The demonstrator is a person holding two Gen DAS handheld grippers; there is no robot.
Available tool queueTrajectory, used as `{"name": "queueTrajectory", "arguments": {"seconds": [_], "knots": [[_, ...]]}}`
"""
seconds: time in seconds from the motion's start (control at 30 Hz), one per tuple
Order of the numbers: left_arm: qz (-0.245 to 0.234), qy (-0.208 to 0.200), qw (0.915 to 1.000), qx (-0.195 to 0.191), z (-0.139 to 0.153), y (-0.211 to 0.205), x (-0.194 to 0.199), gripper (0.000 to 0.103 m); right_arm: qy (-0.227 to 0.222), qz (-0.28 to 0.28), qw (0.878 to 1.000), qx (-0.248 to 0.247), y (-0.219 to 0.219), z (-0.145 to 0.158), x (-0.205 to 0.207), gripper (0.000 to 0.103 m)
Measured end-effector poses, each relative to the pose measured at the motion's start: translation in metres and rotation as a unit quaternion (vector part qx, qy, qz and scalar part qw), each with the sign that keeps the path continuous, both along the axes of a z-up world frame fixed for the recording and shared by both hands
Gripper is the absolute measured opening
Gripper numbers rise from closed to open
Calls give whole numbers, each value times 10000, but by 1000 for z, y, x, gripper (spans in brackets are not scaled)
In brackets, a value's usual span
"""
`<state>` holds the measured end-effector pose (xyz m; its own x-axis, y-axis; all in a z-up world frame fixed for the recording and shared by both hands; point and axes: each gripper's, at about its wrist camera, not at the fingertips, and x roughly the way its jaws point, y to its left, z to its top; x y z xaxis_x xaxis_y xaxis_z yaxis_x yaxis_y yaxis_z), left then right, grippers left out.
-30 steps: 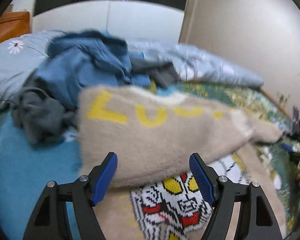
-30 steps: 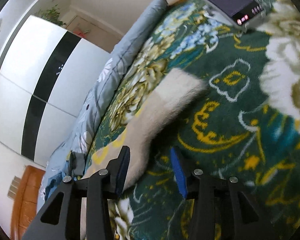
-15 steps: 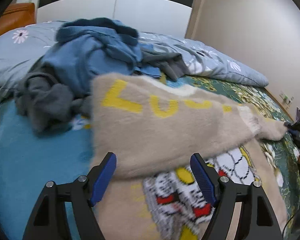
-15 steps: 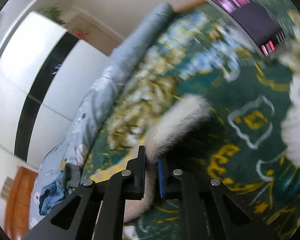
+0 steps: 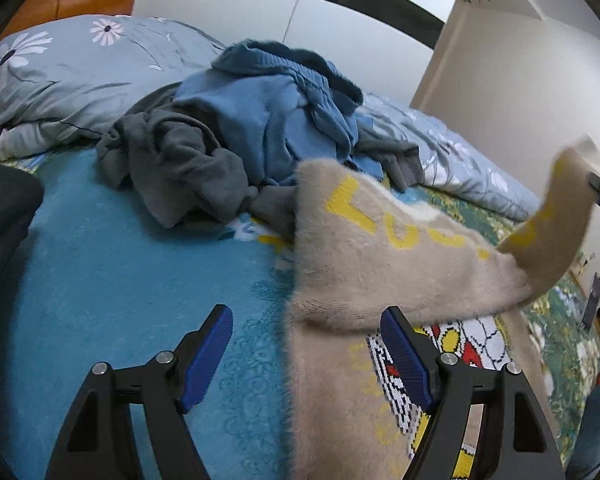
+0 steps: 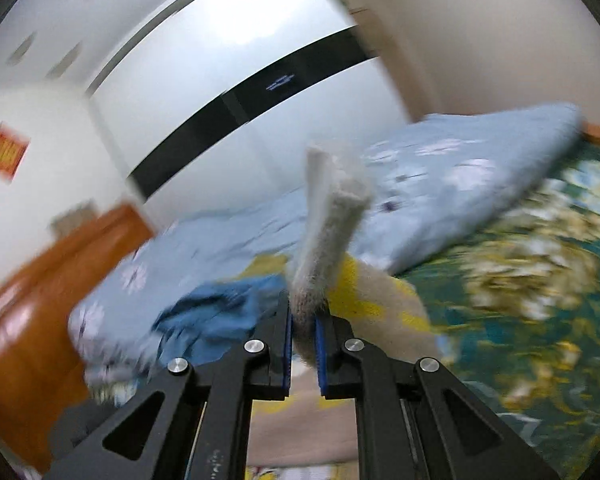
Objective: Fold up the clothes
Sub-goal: 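Grasp the other sweater sleeve cuff with the right gripper and fold it across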
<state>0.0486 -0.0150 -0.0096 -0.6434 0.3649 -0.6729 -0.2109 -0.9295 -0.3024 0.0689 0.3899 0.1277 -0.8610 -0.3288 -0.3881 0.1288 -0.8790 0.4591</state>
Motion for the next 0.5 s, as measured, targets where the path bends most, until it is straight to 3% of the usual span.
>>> {"name": "queueTrajectory", "arguments": {"seconds": [0.3, 0.5], "knots": [[338, 31, 9994, 86, 3, -39, 7, 80, -826, 1209, 9863, 757, -151, -72, -30, 10], [555, -52, 9980, 284, -2, -58, 11, 80, -1231, 1461, 9717, 1392, -182, -116, -21, 13]]}}
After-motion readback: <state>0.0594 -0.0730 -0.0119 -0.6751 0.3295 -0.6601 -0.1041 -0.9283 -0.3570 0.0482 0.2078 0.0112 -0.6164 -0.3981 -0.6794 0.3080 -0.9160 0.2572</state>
